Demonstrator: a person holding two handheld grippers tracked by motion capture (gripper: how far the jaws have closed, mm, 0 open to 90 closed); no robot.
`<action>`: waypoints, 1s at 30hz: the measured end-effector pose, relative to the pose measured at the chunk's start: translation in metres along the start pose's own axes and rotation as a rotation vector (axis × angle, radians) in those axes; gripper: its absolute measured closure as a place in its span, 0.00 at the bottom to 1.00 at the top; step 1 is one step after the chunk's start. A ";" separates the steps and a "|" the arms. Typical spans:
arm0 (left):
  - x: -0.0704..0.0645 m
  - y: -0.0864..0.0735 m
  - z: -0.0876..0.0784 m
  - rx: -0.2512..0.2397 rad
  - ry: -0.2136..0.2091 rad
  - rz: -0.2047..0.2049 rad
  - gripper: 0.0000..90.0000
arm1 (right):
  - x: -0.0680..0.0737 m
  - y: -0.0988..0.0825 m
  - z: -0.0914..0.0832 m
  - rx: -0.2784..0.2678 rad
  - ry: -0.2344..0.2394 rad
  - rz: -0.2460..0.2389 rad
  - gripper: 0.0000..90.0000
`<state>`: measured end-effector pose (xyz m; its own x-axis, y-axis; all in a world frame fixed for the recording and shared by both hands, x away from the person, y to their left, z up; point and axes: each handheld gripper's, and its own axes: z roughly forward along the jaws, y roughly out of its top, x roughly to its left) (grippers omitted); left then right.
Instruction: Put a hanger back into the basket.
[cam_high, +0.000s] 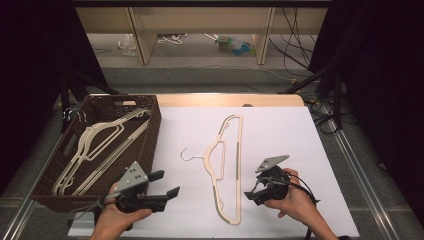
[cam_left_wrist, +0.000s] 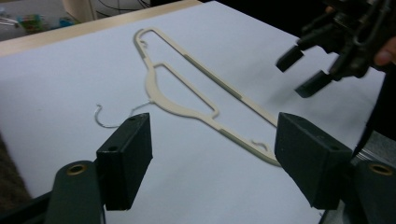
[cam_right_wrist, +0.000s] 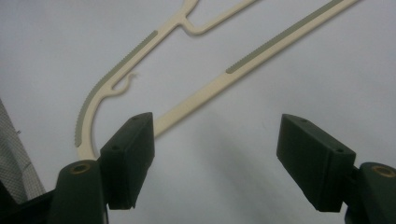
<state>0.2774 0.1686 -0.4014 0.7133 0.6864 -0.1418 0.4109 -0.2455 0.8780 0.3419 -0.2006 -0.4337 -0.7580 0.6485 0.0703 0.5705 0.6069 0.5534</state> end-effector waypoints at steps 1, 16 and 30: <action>-0.004 -0.009 0.005 0.000 0.002 0.015 0.31 | 0.000 0.002 0.003 0.003 -0.012 0.002 0.32; -0.007 -0.035 0.022 0.017 0.002 0.058 0.27 | -0.008 0.025 0.039 0.062 -0.060 0.027 0.32; -0.006 -0.035 0.023 0.027 0.004 0.068 0.25 | -0.011 0.048 0.066 0.143 -0.092 0.019 0.36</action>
<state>0.2714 0.1571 -0.4422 0.7378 0.6702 -0.0803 0.3764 -0.3098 0.8731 0.3983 -0.1479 -0.4630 -0.7185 0.6956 -0.0002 0.6283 0.6491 0.4288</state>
